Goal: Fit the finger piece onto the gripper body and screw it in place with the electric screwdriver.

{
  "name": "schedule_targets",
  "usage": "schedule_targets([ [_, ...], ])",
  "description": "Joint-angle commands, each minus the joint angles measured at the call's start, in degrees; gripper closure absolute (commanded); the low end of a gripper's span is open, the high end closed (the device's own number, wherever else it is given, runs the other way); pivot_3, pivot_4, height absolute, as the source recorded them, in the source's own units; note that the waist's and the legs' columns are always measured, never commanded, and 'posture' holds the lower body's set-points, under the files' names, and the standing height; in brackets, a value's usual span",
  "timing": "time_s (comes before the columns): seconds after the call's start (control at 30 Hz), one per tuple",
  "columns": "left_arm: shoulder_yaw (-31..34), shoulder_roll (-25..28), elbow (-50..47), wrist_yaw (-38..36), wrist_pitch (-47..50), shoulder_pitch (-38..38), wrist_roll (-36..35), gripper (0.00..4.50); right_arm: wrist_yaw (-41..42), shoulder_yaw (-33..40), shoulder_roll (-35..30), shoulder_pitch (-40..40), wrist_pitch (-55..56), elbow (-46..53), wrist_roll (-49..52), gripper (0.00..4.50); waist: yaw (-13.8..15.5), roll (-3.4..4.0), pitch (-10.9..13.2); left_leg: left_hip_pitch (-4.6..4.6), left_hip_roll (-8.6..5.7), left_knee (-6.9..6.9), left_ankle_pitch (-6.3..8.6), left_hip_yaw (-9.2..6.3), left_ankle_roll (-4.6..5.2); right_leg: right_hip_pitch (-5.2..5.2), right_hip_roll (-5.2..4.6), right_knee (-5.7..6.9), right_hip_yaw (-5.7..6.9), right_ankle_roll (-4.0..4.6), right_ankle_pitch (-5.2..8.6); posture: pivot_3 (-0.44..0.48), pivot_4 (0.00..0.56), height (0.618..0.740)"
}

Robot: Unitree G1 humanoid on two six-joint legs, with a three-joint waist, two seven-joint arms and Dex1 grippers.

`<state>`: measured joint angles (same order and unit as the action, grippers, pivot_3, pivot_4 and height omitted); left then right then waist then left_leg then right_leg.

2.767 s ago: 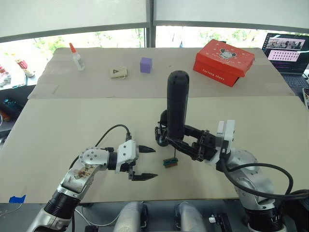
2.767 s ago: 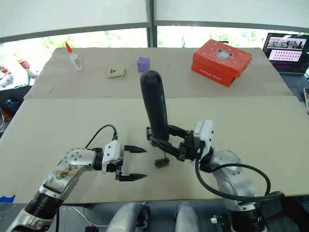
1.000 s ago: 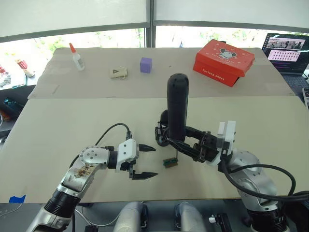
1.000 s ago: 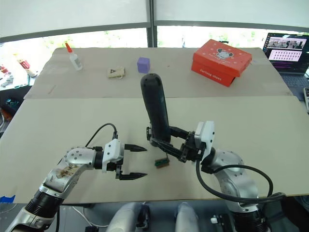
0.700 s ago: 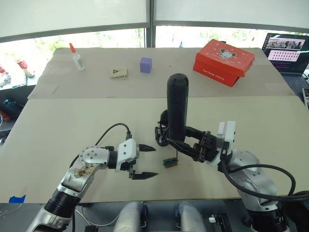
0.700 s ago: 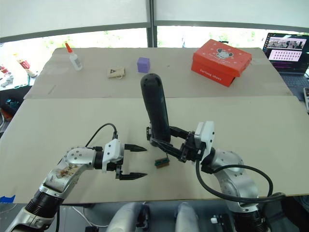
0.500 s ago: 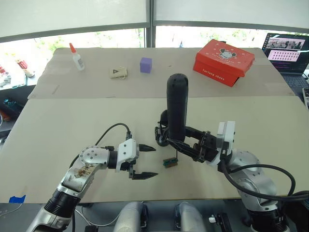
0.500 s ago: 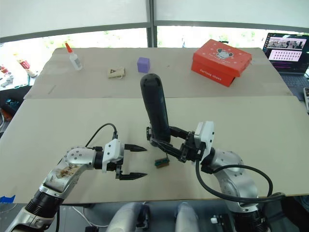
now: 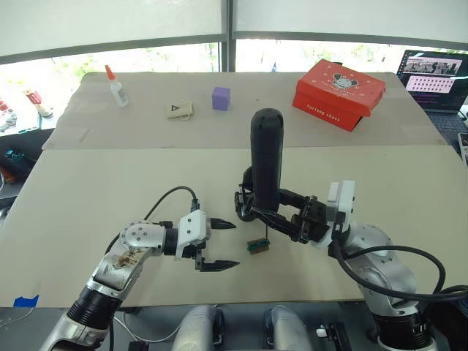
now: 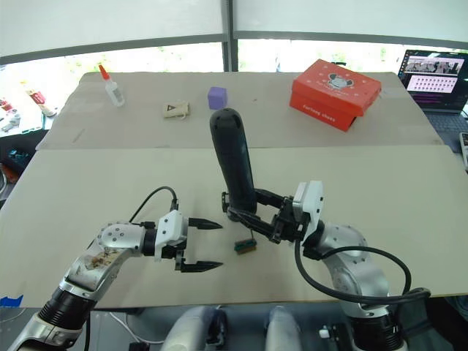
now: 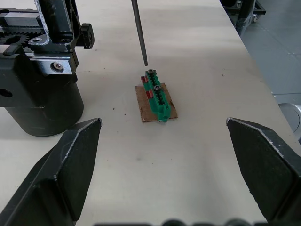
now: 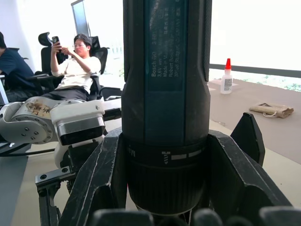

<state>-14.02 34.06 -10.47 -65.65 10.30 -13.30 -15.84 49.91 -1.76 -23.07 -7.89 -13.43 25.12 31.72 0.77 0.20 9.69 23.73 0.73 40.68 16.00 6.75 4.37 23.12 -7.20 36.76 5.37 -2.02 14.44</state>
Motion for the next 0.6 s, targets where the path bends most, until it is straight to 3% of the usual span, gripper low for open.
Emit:
schedule_targets([
  [0.03,0.44,0.21,-1.33,0.32,-0.47,-0.15,-0.12,0.00,0.36,0.83,0.03,-0.82,2.35,2.09,0.91,2.61,0.01,0.00,0.00,0.00,0.00,0.00,0.00,0.00,0.00,0.00,0.00,0.00,0.00,0.00,0.00,0.000,0.150,0.740],
  [0.6,0.32,0.02,-1.05,0.30,-0.98,-0.13,-0.01,0.00,0.06,0.79,-0.27,0.18,2.54,2.56,0.31,2.61,0.00,0.00,0.00,0.00,0.00,0.00,0.00,0.00,0.00,0.00,0.00,0.00,0.00,0.00,0.00,0.000,0.150,0.740],
])
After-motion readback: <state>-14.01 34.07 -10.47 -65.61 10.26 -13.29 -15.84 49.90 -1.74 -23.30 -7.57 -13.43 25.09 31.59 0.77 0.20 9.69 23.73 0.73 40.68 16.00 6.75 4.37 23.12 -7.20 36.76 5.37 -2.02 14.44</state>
